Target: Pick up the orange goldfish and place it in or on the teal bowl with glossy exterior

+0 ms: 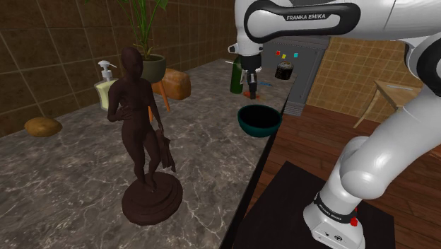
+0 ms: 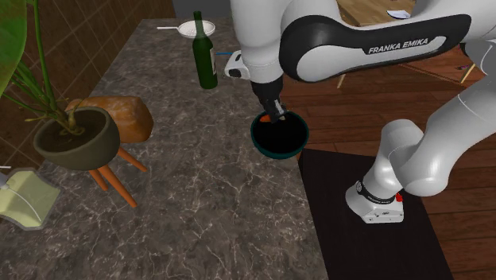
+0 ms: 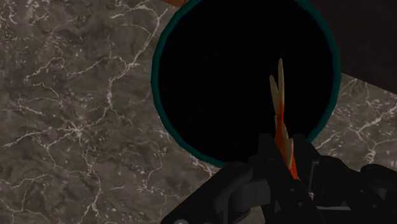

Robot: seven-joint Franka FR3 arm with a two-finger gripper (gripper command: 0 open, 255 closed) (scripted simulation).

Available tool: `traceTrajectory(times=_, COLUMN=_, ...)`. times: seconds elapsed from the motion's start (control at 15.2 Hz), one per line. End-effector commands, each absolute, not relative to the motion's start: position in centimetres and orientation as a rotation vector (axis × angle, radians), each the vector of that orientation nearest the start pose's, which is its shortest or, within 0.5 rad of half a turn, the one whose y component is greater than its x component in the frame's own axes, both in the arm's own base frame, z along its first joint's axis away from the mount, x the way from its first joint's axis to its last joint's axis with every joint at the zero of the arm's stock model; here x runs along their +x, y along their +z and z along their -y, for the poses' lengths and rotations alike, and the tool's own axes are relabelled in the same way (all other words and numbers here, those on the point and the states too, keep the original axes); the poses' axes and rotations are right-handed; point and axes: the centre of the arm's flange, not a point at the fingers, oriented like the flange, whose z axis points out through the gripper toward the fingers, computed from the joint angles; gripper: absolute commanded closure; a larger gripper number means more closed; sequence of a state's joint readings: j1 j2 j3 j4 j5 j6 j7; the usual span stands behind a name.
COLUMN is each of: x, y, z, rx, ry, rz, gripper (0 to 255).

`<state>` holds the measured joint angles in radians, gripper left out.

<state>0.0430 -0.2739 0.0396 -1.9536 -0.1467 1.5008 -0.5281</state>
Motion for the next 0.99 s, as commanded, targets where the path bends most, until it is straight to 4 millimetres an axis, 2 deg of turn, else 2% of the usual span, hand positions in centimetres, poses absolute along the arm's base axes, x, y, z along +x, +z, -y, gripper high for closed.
traceTrajectory(times=0.0, x=43.7, y=58.3, z=0.1, rx=-3.086, ry=0.340, rz=0.976, gripper=255)
traceTrajectory(times=0.07, x=42.7, y=58.3, z=2.4, rx=-3.086, ry=0.340, rz=0.976, gripper=255)
traceTrajectory(times=0.92, x=42.7, y=51.4, z=2.4, rx=-3.086, ry=0.340, rz=0.976, gripper=255)
